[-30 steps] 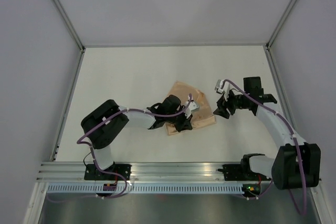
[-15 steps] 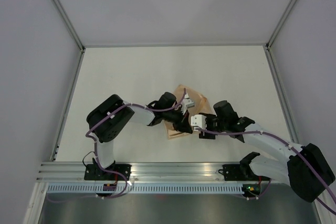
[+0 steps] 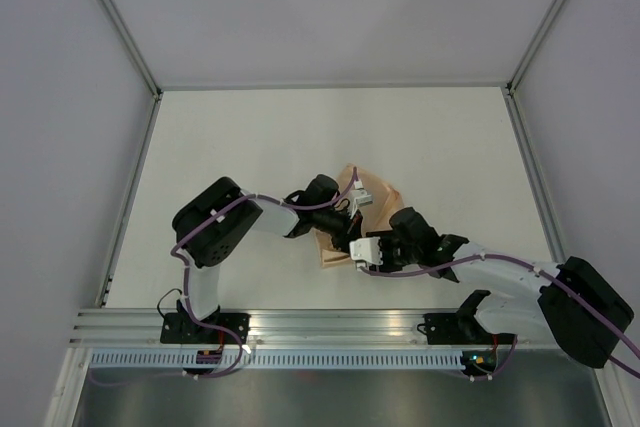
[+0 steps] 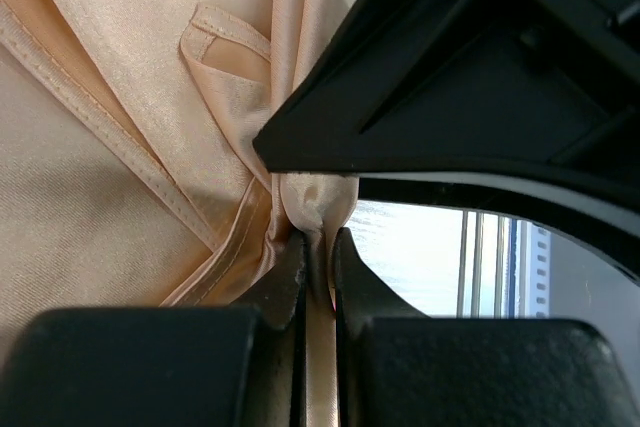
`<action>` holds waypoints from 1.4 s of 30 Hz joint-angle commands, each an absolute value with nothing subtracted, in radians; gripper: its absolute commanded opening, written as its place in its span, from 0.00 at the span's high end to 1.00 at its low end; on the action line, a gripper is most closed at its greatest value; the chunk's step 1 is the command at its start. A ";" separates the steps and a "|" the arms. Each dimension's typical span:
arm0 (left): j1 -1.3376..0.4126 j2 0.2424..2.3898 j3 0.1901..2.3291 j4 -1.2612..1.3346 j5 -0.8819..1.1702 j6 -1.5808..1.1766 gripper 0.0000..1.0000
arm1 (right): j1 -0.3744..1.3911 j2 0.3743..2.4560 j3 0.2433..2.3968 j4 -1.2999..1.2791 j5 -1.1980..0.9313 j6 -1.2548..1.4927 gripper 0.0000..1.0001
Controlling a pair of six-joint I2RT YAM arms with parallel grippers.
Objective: Fold the napkin, place the utensils inside, and roll it up
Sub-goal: Roll the napkin at the center of the board.
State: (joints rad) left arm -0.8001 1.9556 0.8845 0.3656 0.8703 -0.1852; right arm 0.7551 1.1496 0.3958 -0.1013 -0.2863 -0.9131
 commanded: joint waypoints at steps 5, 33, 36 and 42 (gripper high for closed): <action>-0.798 2.011 0.894 0.256 0.877 -0.173 0.98 | 0.779 1.175 0.383 -0.014 -0.226 -0.904 0.44; -0.767 1.973 0.905 0.236 0.878 -0.158 0.72 | 0.822 1.227 0.422 -0.132 -0.253 -0.862 0.93; -0.767 1.937 0.896 0.253 0.836 -0.166 0.62 | 0.821 1.253 0.455 -0.196 -0.284 -0.858 0.99; -0.767 1.875 0.876 0.271 0.735 -0.172 0.56 | 0.819 1.310 0.521 -0.302 -0.336 -0.850 0.99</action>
State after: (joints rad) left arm -0.7734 1.9247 0.8955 0.2802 0.8631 -0.1852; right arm 0.8143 1.2716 0.4889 -0.1669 -0.2695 -0.8753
